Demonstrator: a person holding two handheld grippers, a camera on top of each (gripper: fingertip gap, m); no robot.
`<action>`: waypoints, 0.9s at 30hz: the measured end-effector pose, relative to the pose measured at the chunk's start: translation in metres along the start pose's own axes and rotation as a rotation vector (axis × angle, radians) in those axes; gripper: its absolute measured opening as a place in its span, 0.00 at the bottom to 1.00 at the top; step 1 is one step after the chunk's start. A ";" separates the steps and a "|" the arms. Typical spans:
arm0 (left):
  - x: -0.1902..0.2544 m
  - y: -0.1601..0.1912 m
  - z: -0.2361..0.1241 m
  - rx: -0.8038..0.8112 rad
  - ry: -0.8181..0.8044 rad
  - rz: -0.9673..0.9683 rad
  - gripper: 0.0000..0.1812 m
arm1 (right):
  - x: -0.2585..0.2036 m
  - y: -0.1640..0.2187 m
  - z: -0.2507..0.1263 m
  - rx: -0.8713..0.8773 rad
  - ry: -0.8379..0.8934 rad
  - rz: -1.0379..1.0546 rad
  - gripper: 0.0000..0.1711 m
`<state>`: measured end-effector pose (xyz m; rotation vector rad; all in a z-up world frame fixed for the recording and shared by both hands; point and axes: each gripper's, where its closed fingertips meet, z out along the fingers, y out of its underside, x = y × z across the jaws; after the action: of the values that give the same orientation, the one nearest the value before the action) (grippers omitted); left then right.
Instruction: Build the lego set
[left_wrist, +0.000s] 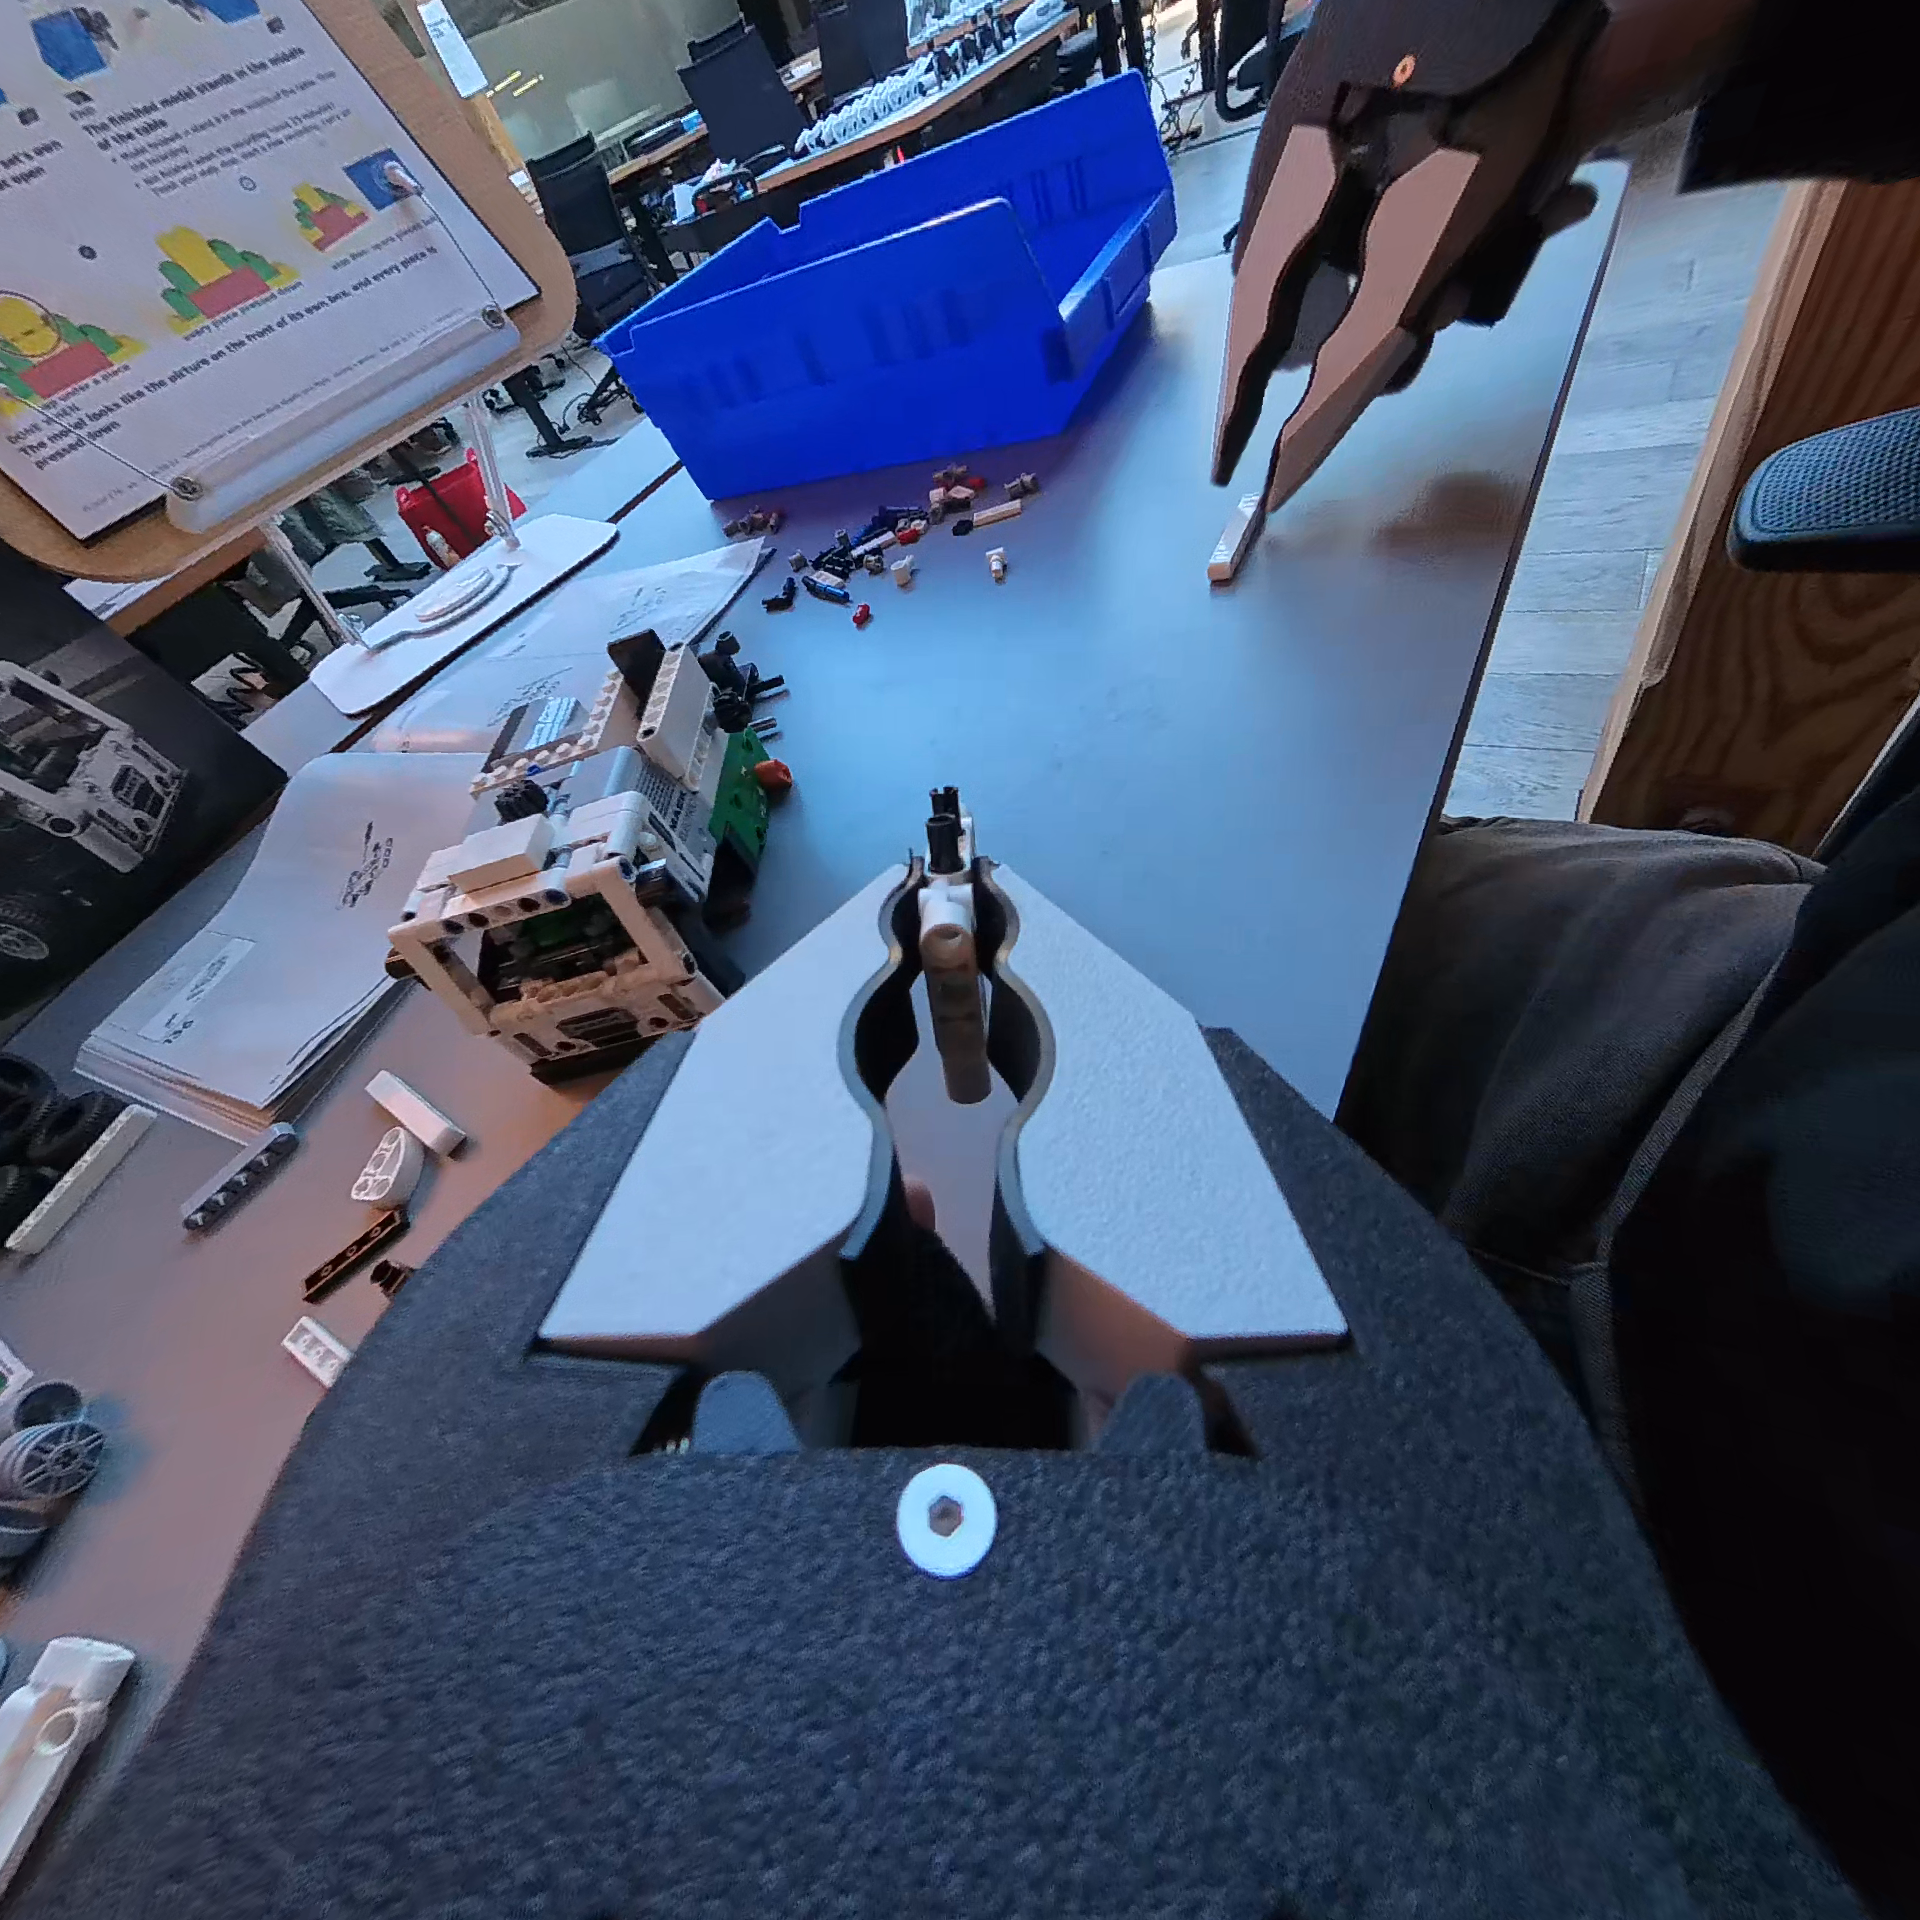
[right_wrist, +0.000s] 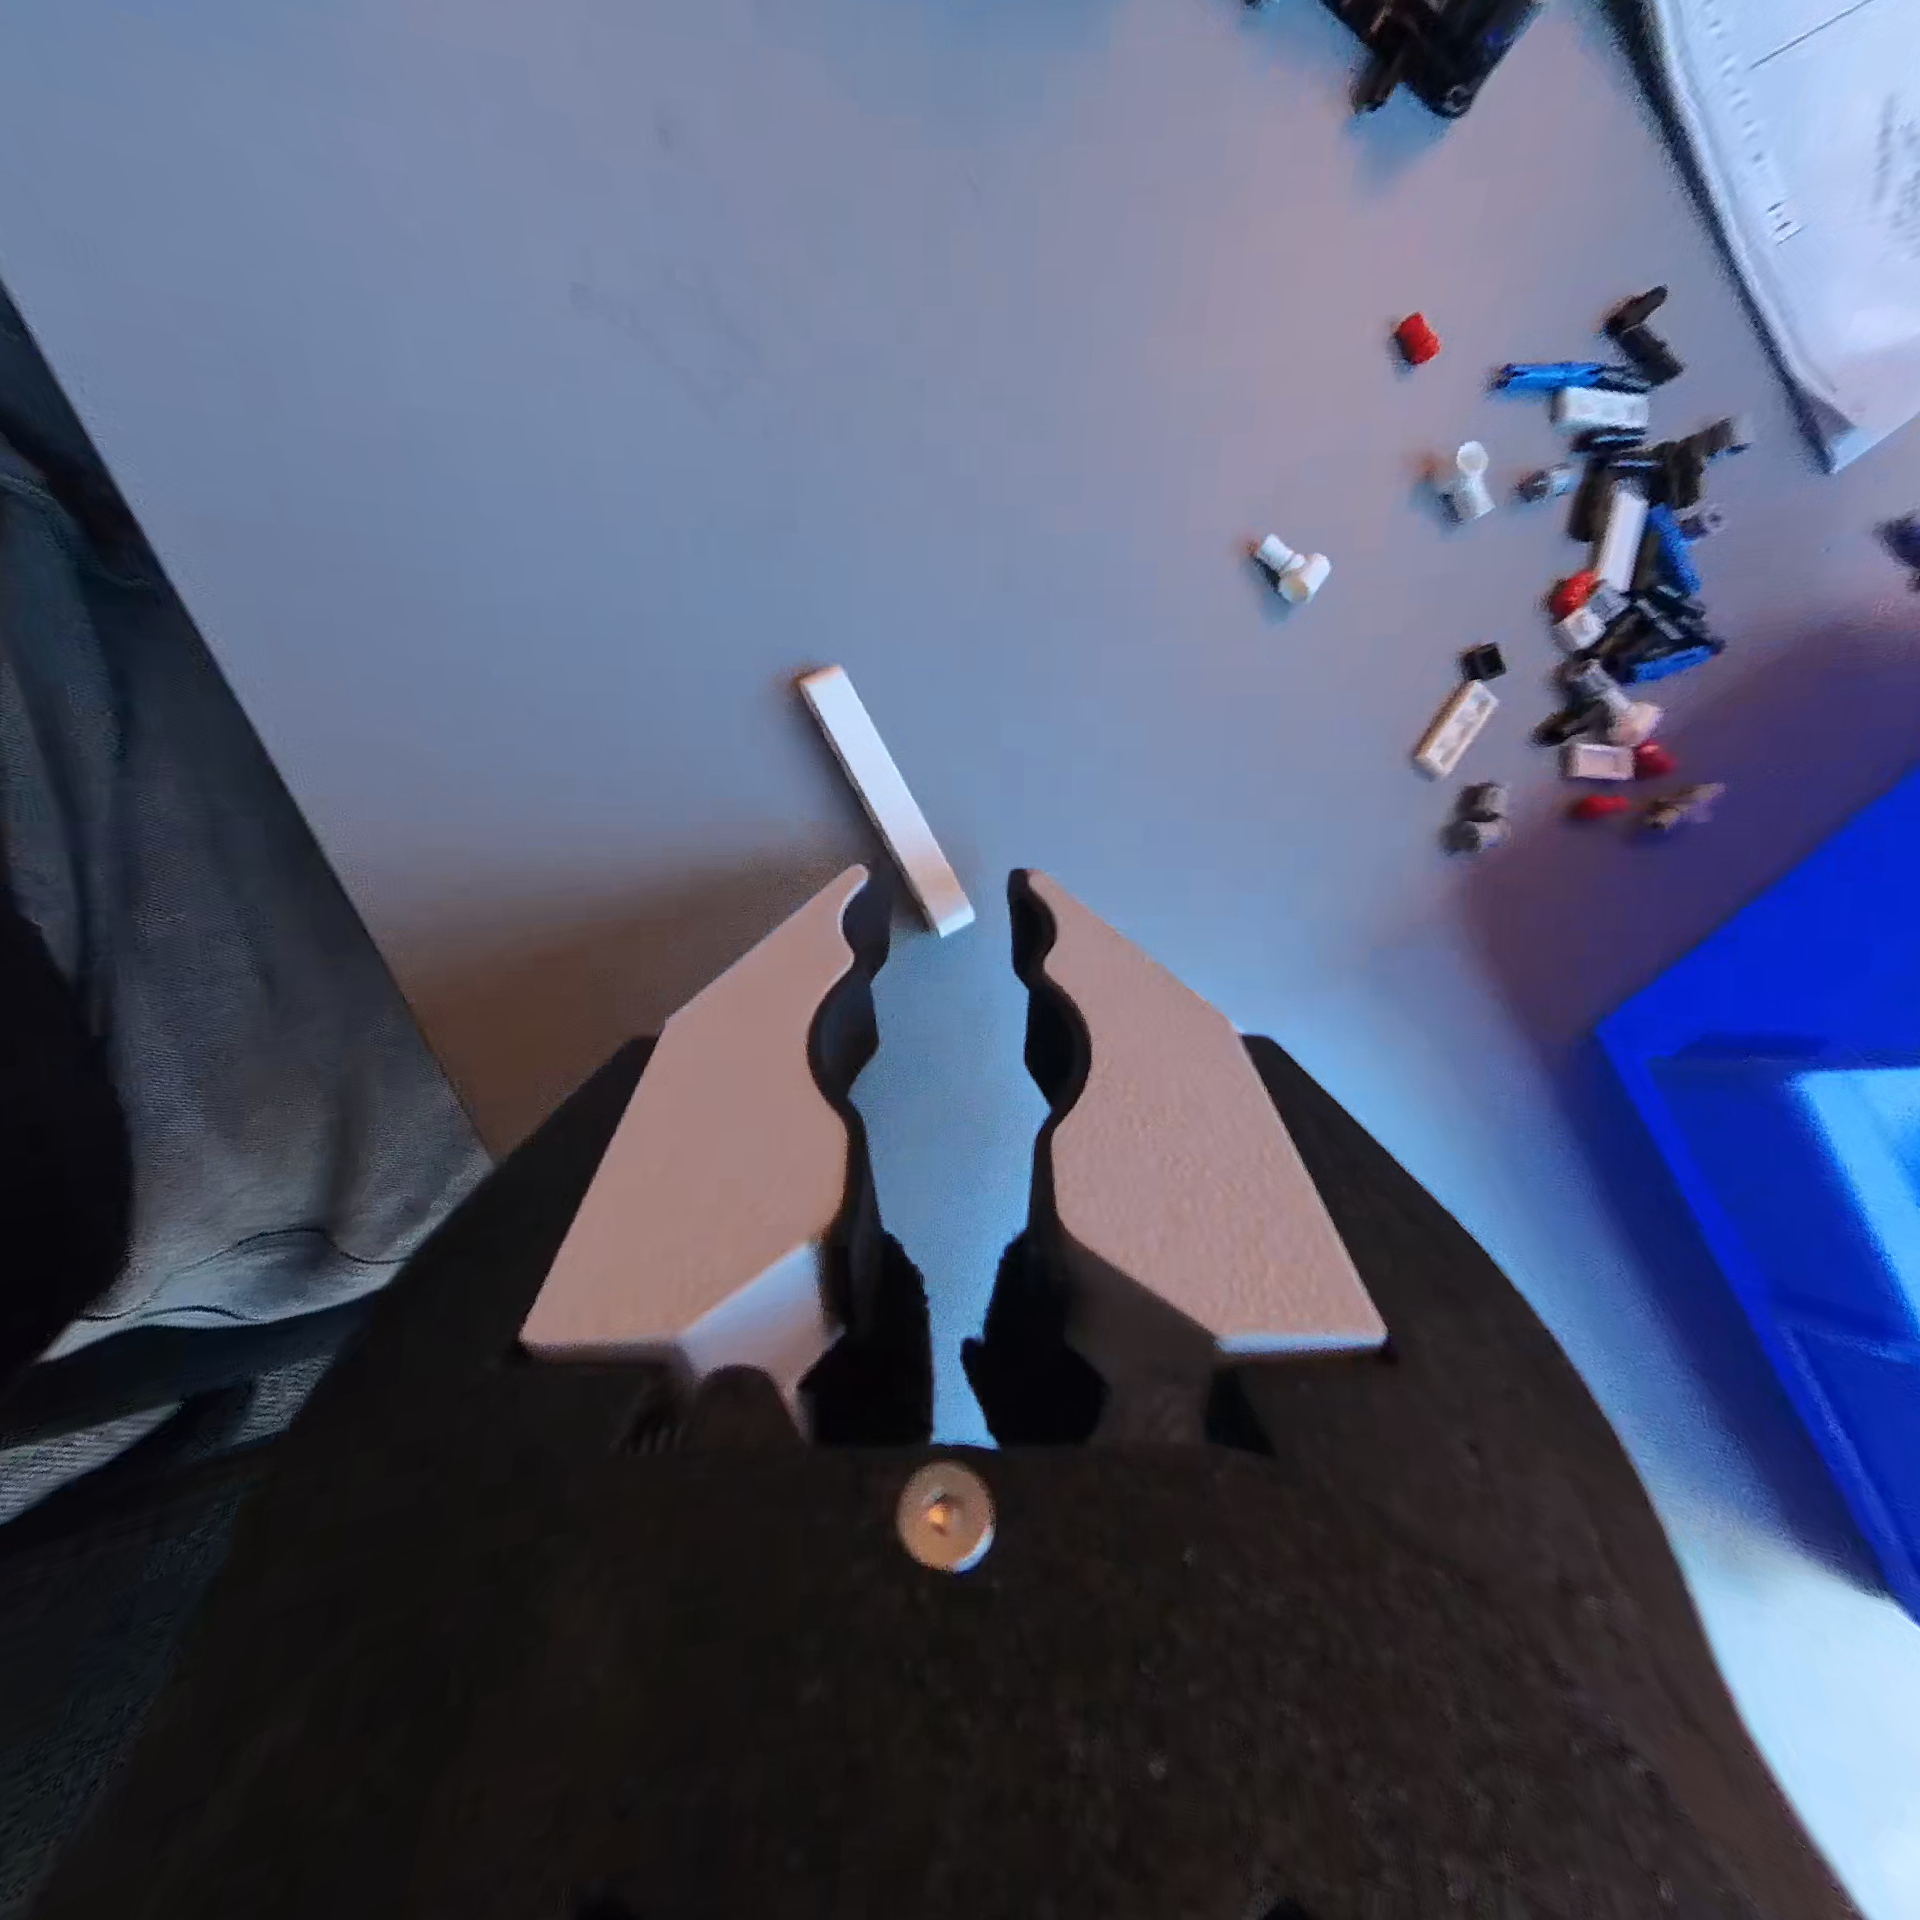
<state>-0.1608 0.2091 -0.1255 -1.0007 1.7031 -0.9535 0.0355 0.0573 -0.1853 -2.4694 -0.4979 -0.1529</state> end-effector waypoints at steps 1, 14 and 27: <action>0.000 0.000 0.000 0.003 0.001 -0.004 0.03 | -0.001 -0.001 0.001 0.031 -0.040 0.023 0.13; 0.003 -0.002 0.000 0.020 0.032 -0.019 0.03 | -0.016 0.004 0.002 0.070 -0.110 0.123 0.04; 0.003 -0.006 -0.004 0.039 0.032 -0.016 0.03 | 0.041 0.051 -0.035 -0.154 0.433 0.139 0.04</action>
<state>-0.1639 0.2049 -0.1203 -0.9795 1.6988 -1.0145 0.0934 0.0118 -0.1754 -2.5063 -0.1309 -0.6727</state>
